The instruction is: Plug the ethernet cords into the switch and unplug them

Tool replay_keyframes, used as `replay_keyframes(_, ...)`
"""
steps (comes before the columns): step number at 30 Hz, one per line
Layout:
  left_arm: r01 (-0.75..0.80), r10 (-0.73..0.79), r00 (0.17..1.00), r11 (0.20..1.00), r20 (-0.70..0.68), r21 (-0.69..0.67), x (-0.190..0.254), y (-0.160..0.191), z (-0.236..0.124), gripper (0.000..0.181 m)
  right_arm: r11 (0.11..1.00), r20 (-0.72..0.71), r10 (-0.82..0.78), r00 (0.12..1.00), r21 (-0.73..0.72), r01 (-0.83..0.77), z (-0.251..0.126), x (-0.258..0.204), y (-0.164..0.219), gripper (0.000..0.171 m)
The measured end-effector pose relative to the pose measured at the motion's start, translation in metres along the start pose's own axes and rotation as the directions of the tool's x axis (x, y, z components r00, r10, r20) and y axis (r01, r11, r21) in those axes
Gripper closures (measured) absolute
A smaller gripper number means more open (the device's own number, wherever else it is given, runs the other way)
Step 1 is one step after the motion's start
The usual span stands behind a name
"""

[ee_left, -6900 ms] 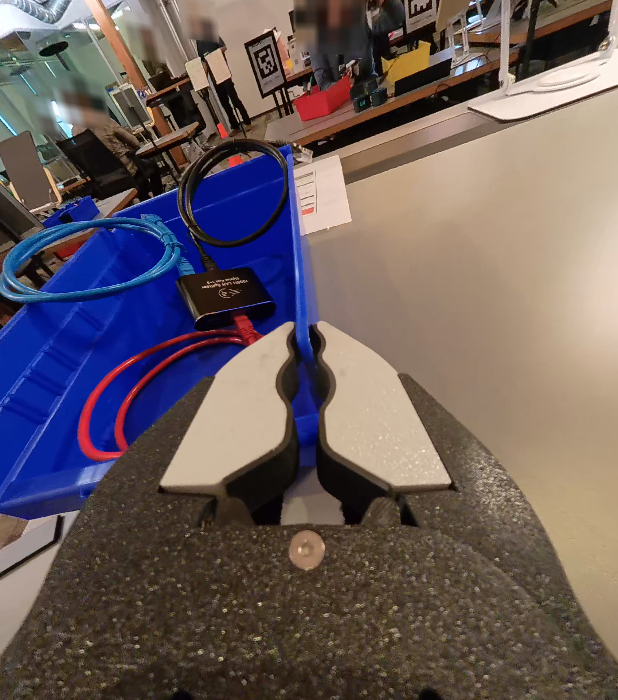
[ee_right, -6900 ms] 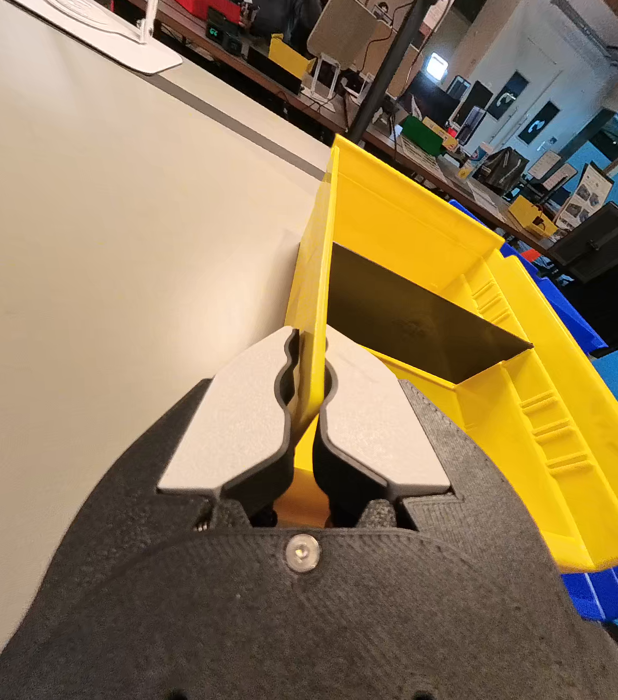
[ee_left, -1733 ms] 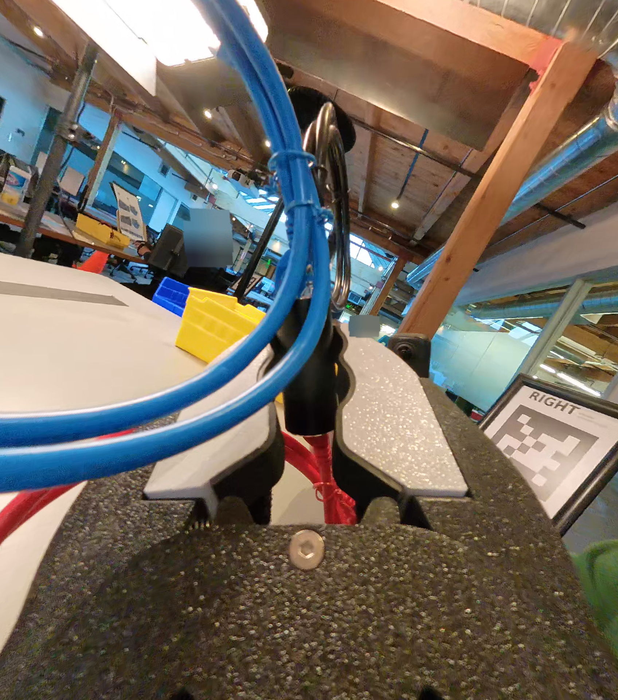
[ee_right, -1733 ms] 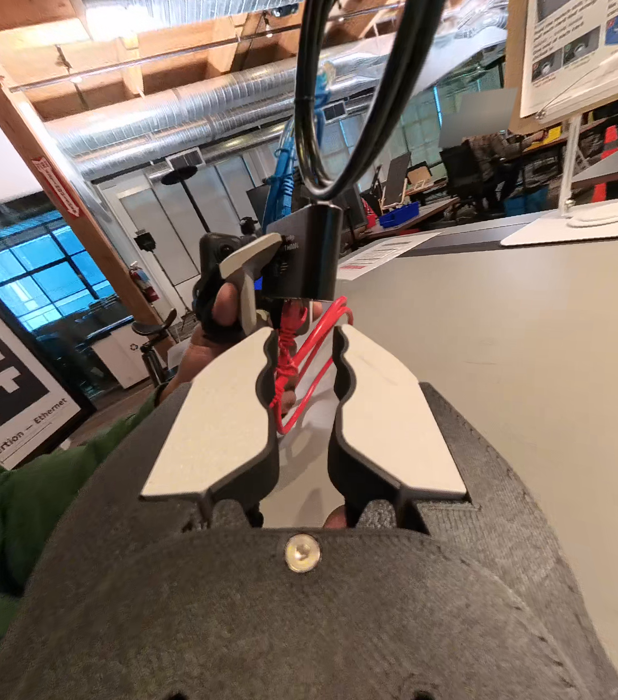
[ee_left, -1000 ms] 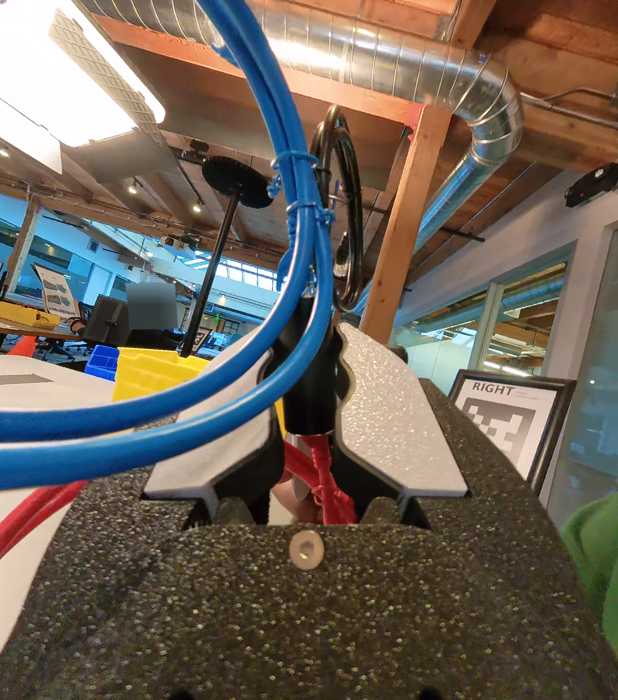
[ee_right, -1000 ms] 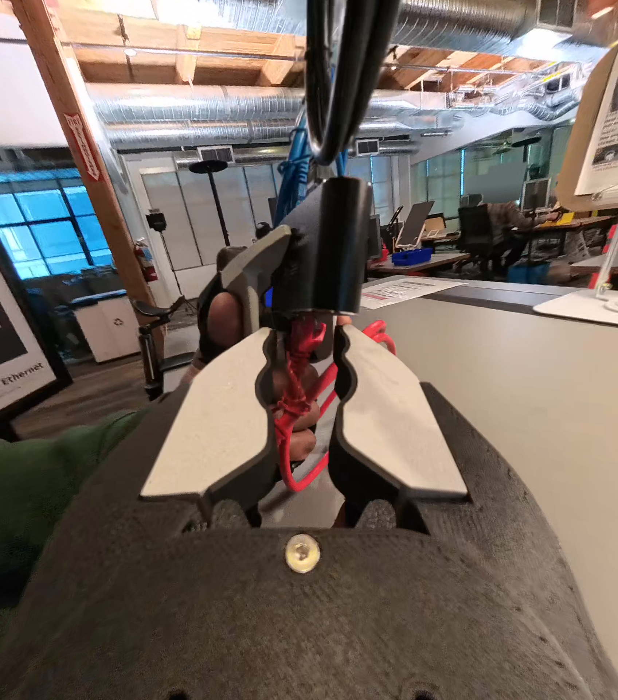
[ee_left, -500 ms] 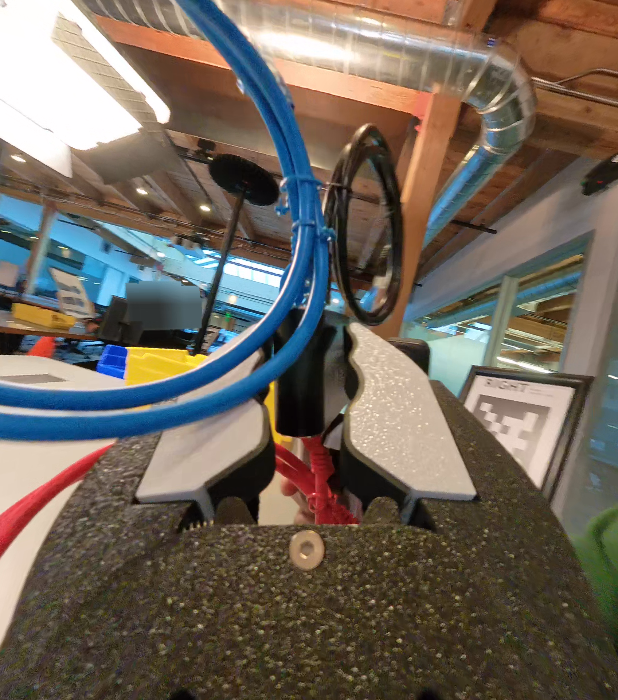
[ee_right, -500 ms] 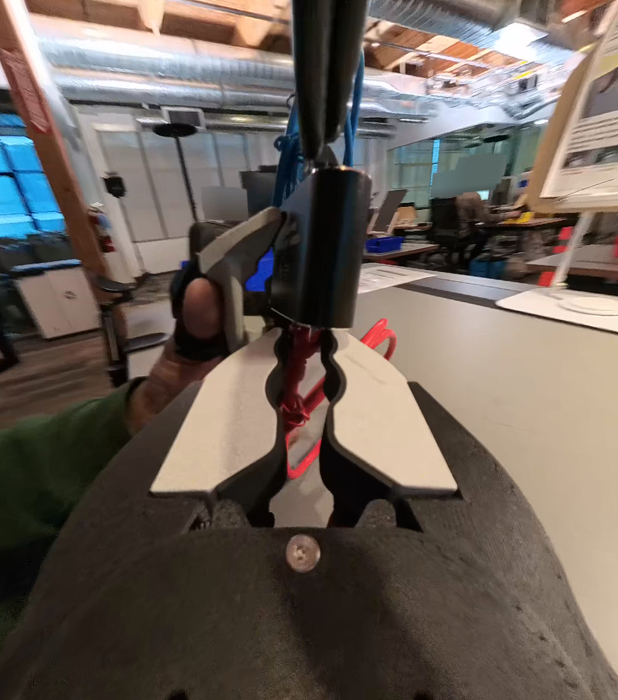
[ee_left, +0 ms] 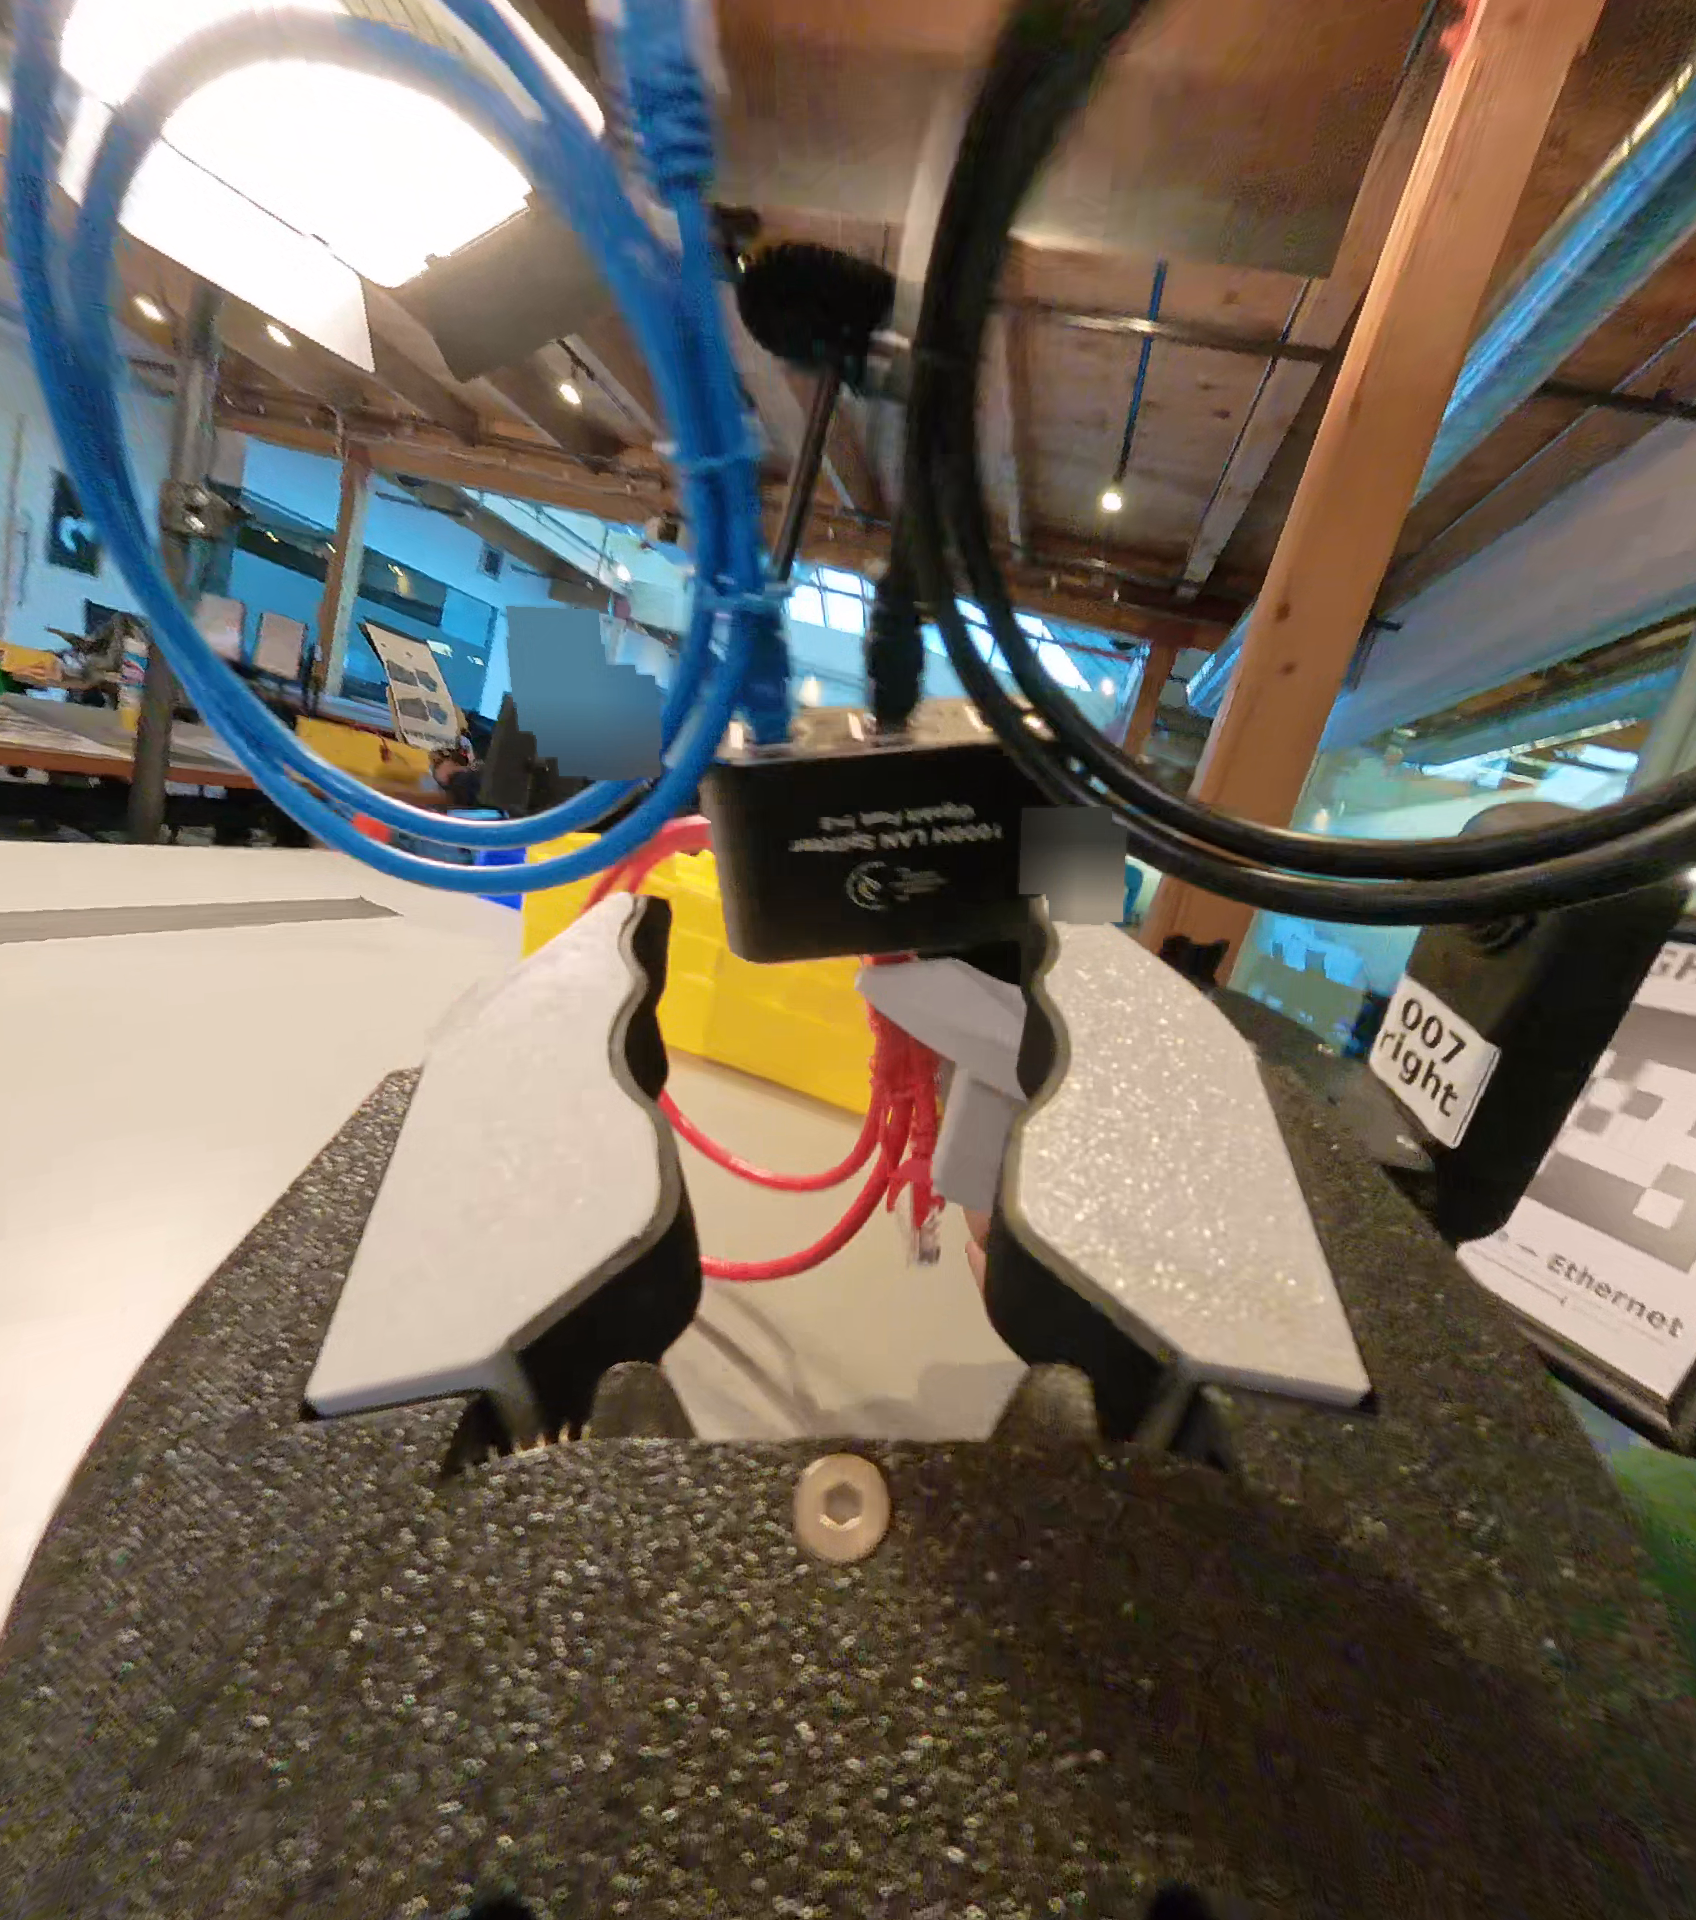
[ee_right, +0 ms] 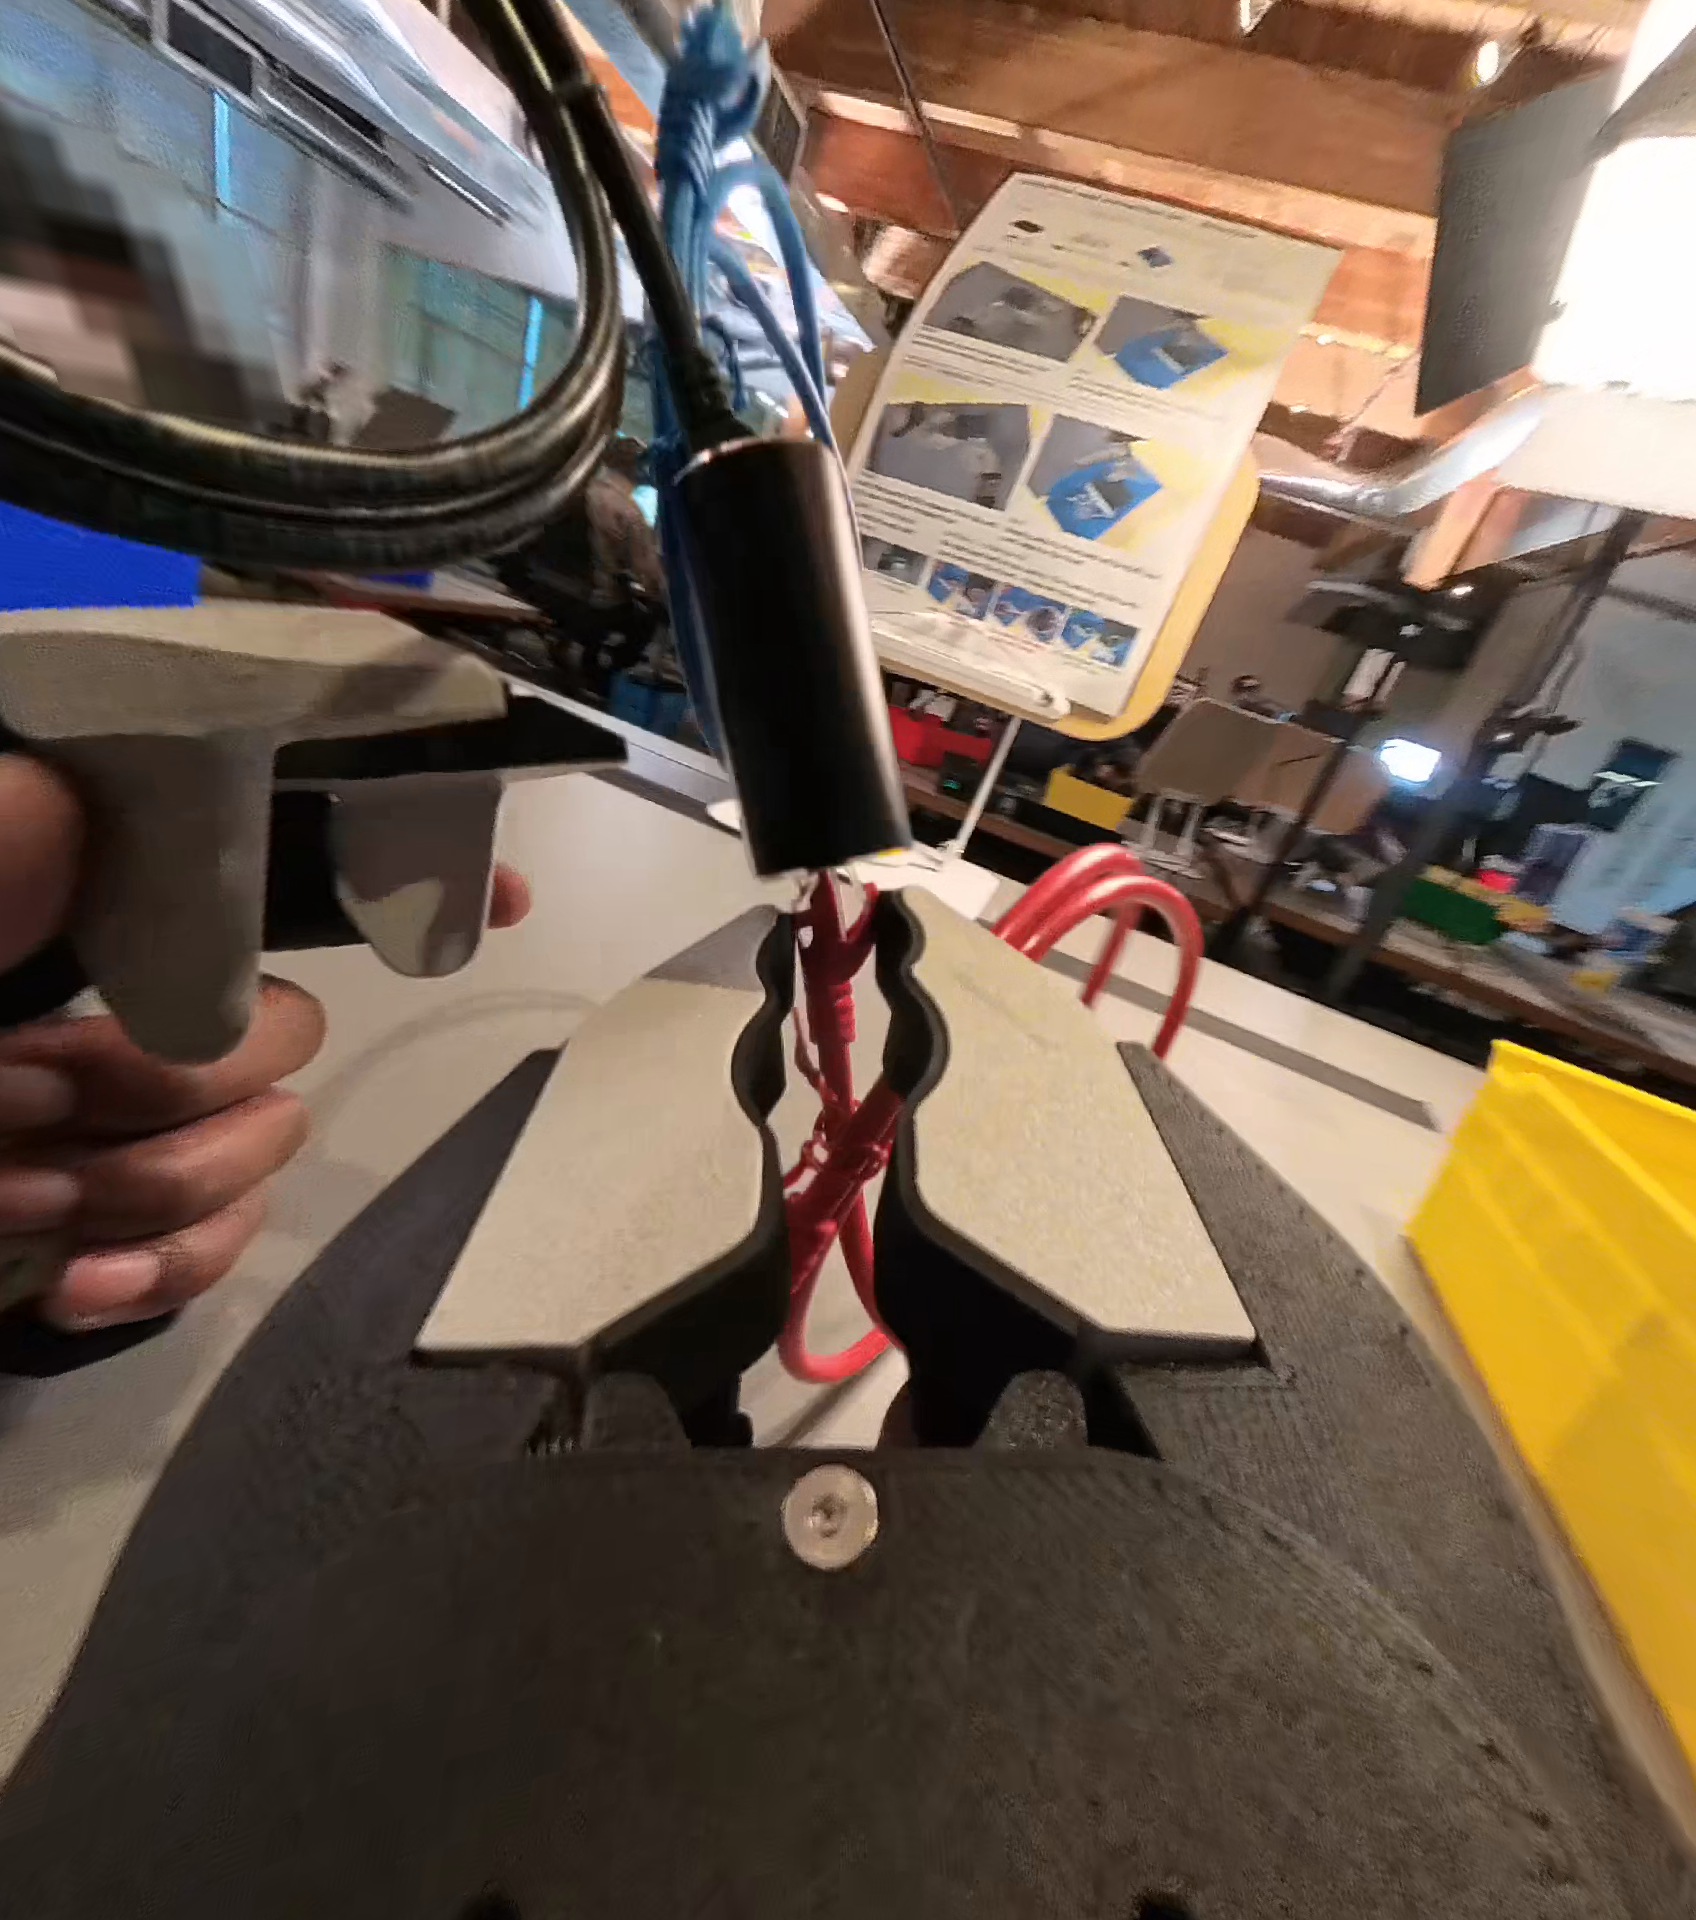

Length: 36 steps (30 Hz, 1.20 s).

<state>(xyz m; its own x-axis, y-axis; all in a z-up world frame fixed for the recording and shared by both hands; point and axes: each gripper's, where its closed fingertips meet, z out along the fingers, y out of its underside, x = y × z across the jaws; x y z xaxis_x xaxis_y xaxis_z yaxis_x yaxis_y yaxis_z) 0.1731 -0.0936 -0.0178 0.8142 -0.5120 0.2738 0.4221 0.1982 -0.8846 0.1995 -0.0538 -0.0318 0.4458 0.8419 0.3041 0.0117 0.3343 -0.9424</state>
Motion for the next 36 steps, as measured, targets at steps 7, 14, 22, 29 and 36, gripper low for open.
replay_keyframes(7,0.082,-0.091,0.994,0.986,-0.055,-0.149,0.01,0.03,0.011,0.102,0.955,-0.118,-0.284,0.951,-0.118,0.271,0.006,-0.011,0.014,0.157)
replay_keyframes(14,0.343,-0.339,0.939,0.934,0.064,-0.095,-0.021,0.031,0.001,0.097,0.886,-0.088,-0.448,0.89,-0.176,0.428,0.01,-0.028,0.026,0.157)
replay_keyframes(22,0.653,-0.648,0.757,0.755,0.083,-0.063,-0.035,0.032,-0.017,0.099,0.716,-0.074,-0.696,0.715,-0.159,0.68,0.01,-0.055,0.026,0.157)
replay_keyframes(29,0.714,-0.691,0.7,0.681,0.18,-0.164,-0.04,0.046,-0.029,0.118,0.581,-0.02,-0.812,0.583,-0.113,0.806,0.013,-0.077,0.032,0.157)
replay_keyframes(36,0.629,-0.604,0.773,0.769,0.194,-0.111,-0.05,0.034,-0.034,0.148,0.572,-0.018,-0.82,0.572,-0.047,0.819,0.01,-0.09,0.028,0.156)
